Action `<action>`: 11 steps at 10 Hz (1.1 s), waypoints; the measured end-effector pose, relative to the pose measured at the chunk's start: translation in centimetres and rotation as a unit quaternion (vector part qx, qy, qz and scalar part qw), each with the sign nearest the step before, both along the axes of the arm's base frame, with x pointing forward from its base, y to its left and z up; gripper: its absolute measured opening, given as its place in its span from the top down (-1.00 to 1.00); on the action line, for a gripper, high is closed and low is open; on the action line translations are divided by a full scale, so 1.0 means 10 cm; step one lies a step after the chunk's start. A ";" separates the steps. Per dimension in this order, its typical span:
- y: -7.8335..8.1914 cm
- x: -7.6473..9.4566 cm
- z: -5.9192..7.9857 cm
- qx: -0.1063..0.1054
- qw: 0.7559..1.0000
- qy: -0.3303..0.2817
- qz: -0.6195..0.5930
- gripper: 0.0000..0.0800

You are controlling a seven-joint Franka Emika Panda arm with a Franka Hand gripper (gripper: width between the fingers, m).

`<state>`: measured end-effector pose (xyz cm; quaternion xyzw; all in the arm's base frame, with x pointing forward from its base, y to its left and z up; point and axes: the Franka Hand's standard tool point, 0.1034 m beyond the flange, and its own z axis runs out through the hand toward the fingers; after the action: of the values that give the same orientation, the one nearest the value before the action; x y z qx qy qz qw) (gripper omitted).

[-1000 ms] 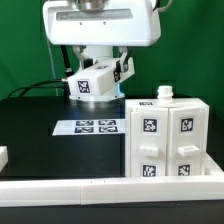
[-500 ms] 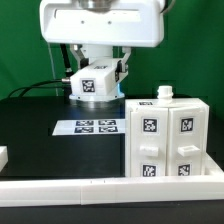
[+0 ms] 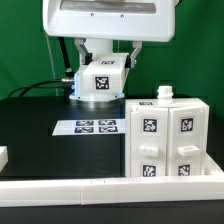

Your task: Assemble cabinet

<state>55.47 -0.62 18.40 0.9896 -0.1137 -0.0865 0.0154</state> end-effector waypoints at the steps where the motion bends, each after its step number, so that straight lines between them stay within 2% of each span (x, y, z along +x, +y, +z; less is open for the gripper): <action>1: 0.02 0.01 0.00 -0.003 1.000 -0.001 0.005 -0.41; 3: 0.20 0.09 0.03 -0.006 1.000 -0.011 0.027 -0.41; 7: 0.44 0.35 0.10 -0.011 0.999 -0.016 0.028 -0.41; 9: 0.43 0.33 0.08 -0.011 0.999 -0.014 0.027 -0.41; 11: 0.54 0.34 0.05 -0.011 0.999 -0.021 0.036 -0.41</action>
Offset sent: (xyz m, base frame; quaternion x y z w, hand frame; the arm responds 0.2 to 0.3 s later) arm 0.0274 0.0250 0.0118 -0.0112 0.0147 -0.0154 0.9997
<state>58.86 4.77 18.92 0.9944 -0.0790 -0.0642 0.0271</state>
